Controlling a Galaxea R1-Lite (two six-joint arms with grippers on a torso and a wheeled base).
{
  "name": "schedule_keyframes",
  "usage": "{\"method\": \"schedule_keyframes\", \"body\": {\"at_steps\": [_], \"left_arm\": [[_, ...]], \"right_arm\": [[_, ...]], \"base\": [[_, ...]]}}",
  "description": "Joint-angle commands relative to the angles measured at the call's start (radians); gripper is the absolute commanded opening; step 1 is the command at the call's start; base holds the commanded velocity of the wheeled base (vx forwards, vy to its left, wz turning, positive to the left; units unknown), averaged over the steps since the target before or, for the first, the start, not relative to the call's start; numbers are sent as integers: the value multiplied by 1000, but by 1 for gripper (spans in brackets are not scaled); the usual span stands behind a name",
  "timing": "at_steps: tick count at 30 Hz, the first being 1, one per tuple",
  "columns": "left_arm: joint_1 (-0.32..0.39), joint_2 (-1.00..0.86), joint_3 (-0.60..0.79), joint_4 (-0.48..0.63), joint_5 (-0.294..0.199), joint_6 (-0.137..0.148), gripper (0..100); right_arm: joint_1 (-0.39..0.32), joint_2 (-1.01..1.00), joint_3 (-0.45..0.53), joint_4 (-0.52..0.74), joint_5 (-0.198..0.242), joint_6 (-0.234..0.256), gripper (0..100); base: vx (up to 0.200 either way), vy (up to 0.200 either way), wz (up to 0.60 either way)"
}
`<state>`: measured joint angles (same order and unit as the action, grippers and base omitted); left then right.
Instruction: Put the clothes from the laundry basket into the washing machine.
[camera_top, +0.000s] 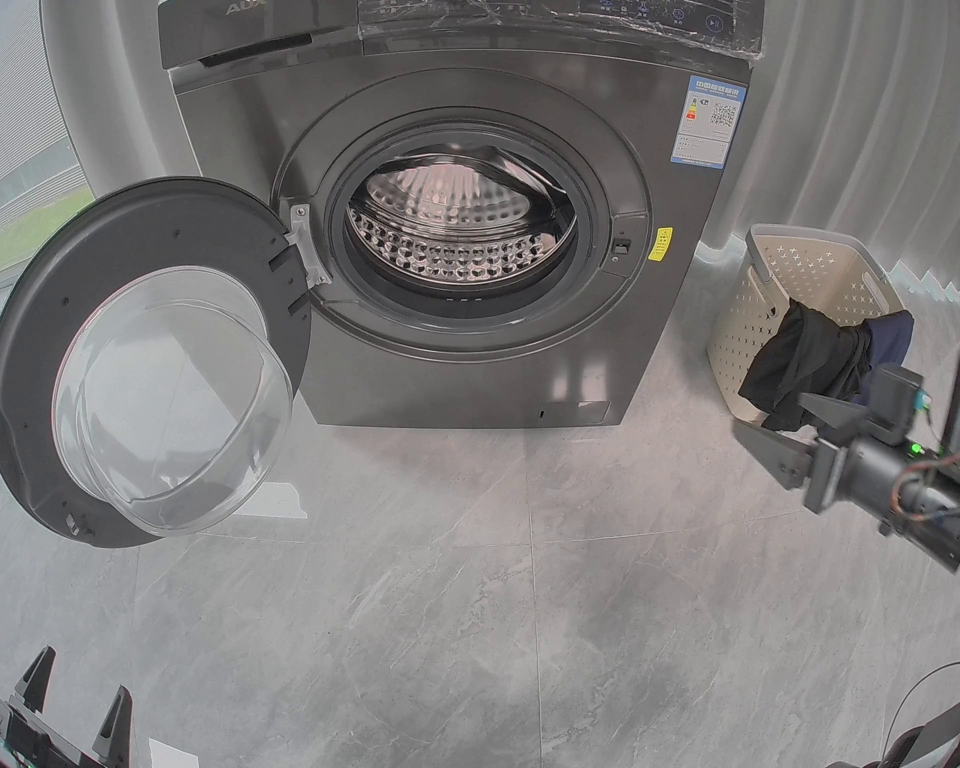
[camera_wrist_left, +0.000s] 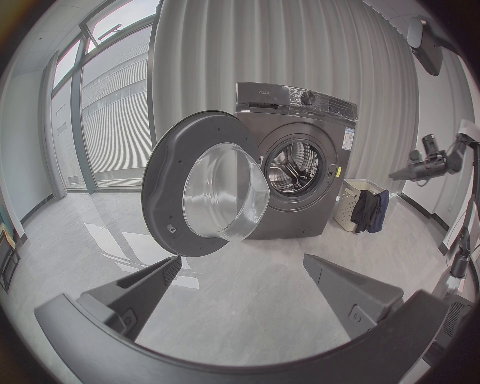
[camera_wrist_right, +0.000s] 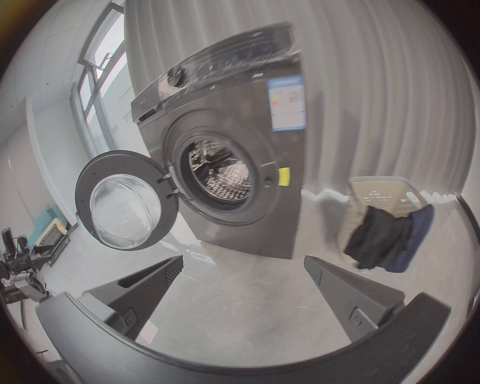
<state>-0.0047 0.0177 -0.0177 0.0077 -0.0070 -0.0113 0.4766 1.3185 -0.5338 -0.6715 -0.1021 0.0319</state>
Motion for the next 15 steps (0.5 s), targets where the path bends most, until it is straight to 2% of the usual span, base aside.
{"method": "schedule_keyframes", "body": {"at_steps": [1, 3, 5, 6, 8, 9, 10, 11, 13, 15], "left_arm": [[0, -18, 18, 0, -1, 1, 100], [0, -18, 18, 0, -1, 2, 100], [0, -18, 18, 0, -1, 2, 100], [0, -18, 18, 0, -1, 2, 100], [0, -18, 18, 0, -1, 2, 100], [0, -18, 18, 0, -1, 2, 100], [0, -18, 18, 0, -1, 2, 100], [0, -18, 18, 0, 1, 2, 100], [2, -18, 18, 0, -1, 4, 100], [0, -18, 18, 0, -2, 5, 100]], "right_arm": [[-285, -584, 448, -60, 7, -32, 100], [-306, -673, 518, -54, 9, -32, 100], [-331, -782, 534, 27, 12, -18, 100], [-331, -782, 534, 27, 12, -18, 100], [-357, -989, 534, 225, 24, -6, 100], [-362, -1026, 534, 277, 24, -6, 100], [-362, -1026, 534, 277, 24, -6, 100], [-394, -1177, 529, 463, 27, -15, 100], [-423, -1265, 534, 546, 36, -18, 100], [-469, -1297, 534, 596, 71, -20, 100]], "base": [[0, 0, 0], [0, 0, 0], [0, 0, 0], [0, 0, 0], [0, 0, 0], [0, 0, 0], [0, 0, 0], [0, 0, 0], [0, 0, 0], [0, 0, 0]]}}
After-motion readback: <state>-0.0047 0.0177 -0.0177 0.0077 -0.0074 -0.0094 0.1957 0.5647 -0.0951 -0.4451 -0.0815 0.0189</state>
